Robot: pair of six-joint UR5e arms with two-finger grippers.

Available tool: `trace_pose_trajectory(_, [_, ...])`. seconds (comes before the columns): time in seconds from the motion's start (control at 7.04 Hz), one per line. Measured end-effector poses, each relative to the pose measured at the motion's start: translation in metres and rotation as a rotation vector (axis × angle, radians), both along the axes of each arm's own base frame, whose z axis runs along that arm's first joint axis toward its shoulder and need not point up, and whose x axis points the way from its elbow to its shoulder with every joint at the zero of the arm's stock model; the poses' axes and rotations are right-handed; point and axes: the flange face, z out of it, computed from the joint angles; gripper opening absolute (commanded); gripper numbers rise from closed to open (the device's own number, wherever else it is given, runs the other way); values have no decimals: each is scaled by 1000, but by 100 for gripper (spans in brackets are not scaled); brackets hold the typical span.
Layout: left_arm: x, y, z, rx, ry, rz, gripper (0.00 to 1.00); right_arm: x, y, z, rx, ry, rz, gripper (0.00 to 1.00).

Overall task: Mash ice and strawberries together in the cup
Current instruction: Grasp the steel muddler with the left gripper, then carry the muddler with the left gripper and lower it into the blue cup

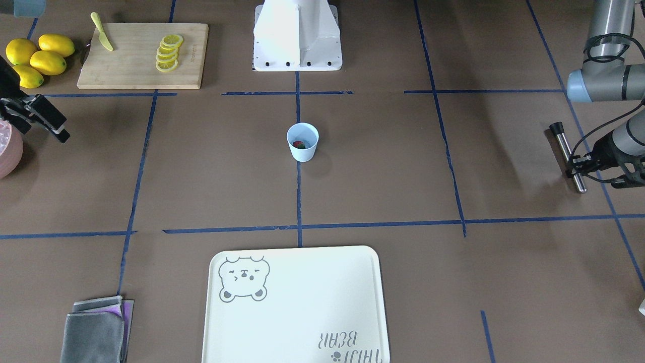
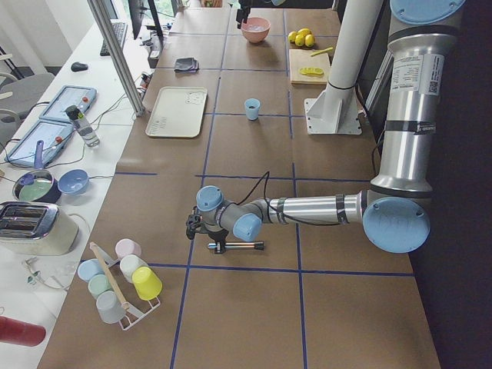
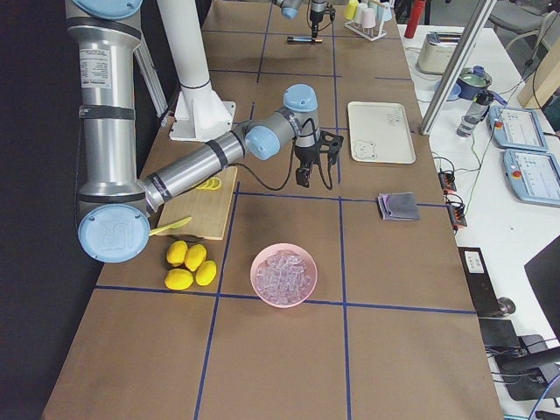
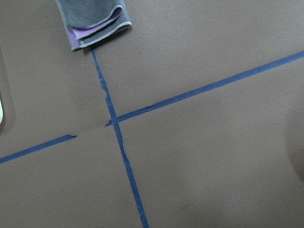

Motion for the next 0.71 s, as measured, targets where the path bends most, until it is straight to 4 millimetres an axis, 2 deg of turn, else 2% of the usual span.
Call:
trace_pose_trajectory(0.14, [4, -3, -22, 17, 46, 9, 0, 0, 0, -1, 3, -2, 0, 100])
trace_pose_trajectory(0.28, [9, -6, -62, 62, 112, 25, 0, 1, 0, -3, 6, -3, 1, 100])
trace_pose_trajectory(0.43, [14, -12, -125, 144, 179, 28, 0, 1, 0, -4, 8, -5, 2, 100])
trace_pose_trajectory(0.57, [27, -10, -203, 234, 249, 24, 0, 1, 0, -6, 10, -6, 3, 100])
trace_pose_trajectory(0.71, [56, 2, -279, 338, 301, 39, 0, 1, 0, -6, 12, -7, 3, 100])
